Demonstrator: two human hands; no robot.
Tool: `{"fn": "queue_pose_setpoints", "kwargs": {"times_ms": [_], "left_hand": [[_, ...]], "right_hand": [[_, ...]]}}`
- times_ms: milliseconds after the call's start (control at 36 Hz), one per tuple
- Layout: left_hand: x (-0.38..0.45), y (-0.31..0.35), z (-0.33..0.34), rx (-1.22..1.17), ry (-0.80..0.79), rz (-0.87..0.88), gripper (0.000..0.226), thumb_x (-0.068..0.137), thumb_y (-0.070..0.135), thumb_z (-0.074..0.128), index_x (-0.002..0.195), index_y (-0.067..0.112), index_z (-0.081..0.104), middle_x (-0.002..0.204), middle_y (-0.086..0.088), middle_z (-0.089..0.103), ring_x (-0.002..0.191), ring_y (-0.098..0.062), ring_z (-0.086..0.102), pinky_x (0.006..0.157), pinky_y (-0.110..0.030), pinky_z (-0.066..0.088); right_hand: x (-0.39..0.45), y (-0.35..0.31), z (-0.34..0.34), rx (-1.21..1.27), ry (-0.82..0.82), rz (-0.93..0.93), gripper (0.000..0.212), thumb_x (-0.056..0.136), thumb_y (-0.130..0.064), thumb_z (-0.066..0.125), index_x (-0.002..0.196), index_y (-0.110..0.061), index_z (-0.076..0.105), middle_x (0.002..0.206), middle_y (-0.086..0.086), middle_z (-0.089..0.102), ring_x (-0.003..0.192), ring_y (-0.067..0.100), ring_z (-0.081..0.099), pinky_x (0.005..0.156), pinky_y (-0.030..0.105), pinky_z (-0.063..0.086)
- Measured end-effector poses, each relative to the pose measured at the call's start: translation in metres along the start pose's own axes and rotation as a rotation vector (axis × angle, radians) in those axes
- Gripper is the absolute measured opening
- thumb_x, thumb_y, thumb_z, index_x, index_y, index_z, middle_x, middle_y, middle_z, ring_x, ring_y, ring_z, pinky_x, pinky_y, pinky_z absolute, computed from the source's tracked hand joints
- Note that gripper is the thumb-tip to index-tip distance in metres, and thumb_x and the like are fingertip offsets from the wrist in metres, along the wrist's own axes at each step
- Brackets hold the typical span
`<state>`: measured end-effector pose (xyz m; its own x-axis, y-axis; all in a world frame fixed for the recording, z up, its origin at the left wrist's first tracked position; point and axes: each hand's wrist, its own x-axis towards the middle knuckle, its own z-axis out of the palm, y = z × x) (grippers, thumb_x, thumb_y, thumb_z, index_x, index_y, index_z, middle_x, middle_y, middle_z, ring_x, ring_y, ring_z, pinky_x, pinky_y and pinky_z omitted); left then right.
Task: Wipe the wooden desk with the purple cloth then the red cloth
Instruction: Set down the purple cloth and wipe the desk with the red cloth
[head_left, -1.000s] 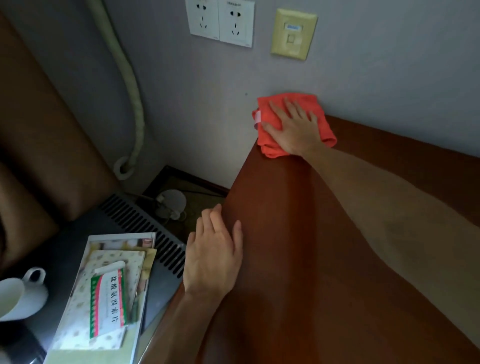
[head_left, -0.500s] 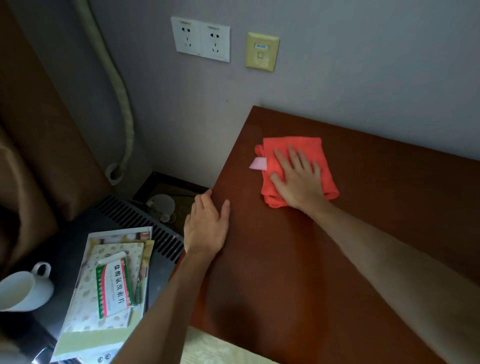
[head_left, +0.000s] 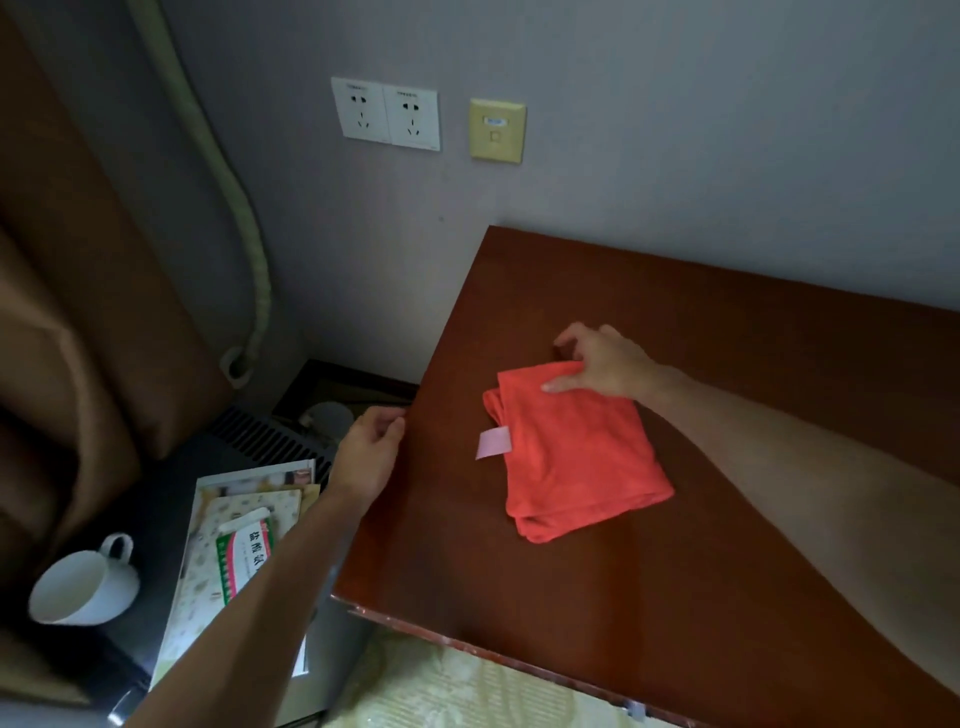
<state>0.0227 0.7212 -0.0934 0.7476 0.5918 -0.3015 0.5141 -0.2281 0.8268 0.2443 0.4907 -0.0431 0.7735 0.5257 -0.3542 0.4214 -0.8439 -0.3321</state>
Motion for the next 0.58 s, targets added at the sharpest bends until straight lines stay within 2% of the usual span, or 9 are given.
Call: {"fn": "queue_pose_setpoints", "kwargs": {"times_ms": [56,111,167,222,306,361,444,528,583], "left_hand": [[0.000,-0.005,0.002,0.015,0.004,0.008,0.027,0.103,0.028,0.048,0.124,0.018,0.061,0.115,-0.002,0.064,0.105,-0.019,0.059,0.089,-0.031,0.042],[-0.002,-0.006,0.004,0.068,0.011,0.039,0.029,0.103,0.027,0.049,0.126,0.016,0.061,0.121,-0.005,0.062,0.109,-0.021,0.059,0.092,-0.032,0.043],[-0.004,-0.004,0.007,0.257,0.078,0.166,0.031,0.100,0.028,0.053,0.127,0.014,0.060,0.125,-0.009,0.055,0.114,-0.026,0.056,0.099,-0.037,0.044],[-0.005,0.009,0.011,0.442,0.170,0.373,0.034,0.096,0.031,0.059,0.125,0.013,0.061,0.123,-0.011,0.052,0.115,-0.028,0.051,0.101,-0.041,0.043],[0.005,0.046,0.027,0.451,0.026,0.552,0.044,0.093,0.038,0.065,0.128,0.012,0.058,0.123,-0.009,0.051,0.116,-0.025,0.051,0.100,-0.038,0.043],[0.019,0.074,0.045,0.467,-0.139,0.544,0.058,0.091,0.043,0.066,0.137,0.011,0.050,0.131,-0.010,0.049,0.123,-0.025,0.050,0.104,-0.041,0.043],[0.036,0.104,0.075,0.477,-0.304,0.409,0.078,0.084,0.047,0.073,0.145,0.012,0.041,0.142,-0.010,0.046,0.131,-0.028,0.046,0.109,-0.047,0.040],[0.048,0.115,0.094,0.657,-0.343,0.374,0.069,0.081,0.041,0.077,0.138,0.012,0.049,0.137,-0.014,0.053,0.125,-0.032,0.051,0.105,-0.040,0.042],[0.051,0.120,0.097,0.680,-0.400,0.314,0.061,0.083,0.038,0.076,0.131,0.009,0.054,0.133,-0.016,0.058,0.121,-0.032,0.056,0.097,-0.036,0.046]], "right_hand": [[0.004,-0.002,-0.002,-0.032,-0.069,0.022,0.080,0.070,-0.072,0.077,0.131,-0.025,0.054,0.132,0.007,0.062,0.123,0.029,0.058,0.101,0.037,0.046],[0.005,-0.004,-0.004,-0.137,-0.121,0.023,0.079,0.076,-0.073,0.071,0.134,-0.020,0.057,0.137,0.011,0.060,0.128,0.031,0.052,0.102,0.039,0.043],[0.000,-0.008,-0.005,-0.208,-0.129,0.004,0.078,0.078,-0.074,0.069,0.135,-0.022,0.057,0.137,0.012,0.052,0.133,0.033,0.037,0.109,0.050,0.036],[-0.004,-0.010,-0.006,-0.193,-0.148,-0.016,0.072,0.078,-0.070,0.072,0.131,-0.024,0.055,0.135,0.009,0.045,0.133,0.032,0.033,0.111,0.056,0.032],[-0.001,-0.006,-0.013,-0.129,-0.159,-0.050,0.063,0.078,-0.057,0.081,0.125,-0.023,0.055,0.132,0.007,0.055,0.123,0.029,0.052,0.103,0.039,0.043],[-0.001,0.001,-0.025,-0.087,-0.138,-0.042,0.060,0.079,-0.044,0.085,0.124,-0.017,0.058,0.128,0.009,0.060,0.118,0.028,0.059,0.096,0.031,0.045],[-0.005,0.015,-0.041,-0.058,-0.167,-0.002,0.059,0.079,-0.031,0.087,0.129,-0.010,0.061,0.124,0.008,0.065,0.116,0.024,0.062,0.086,0.022,0.043],[-0.004,0.026,-0.041,-0.096,-0.179,-0.010,0.050,0.084,-0.031,0.083,0.127,-0.011,0.066,0.126,0.010,0.066,0.117,0.023,0.061,0.082,0.019,0.038],[-0.004,0.029,-0.038,-0.121,-0.120,-0.034,0.045,0.086,-0.034,0.080,0.124,-0.014,0.067,0.125,0.012,0.060,0.118,0.028,0.058,0.092,0.023,0.040]]}}
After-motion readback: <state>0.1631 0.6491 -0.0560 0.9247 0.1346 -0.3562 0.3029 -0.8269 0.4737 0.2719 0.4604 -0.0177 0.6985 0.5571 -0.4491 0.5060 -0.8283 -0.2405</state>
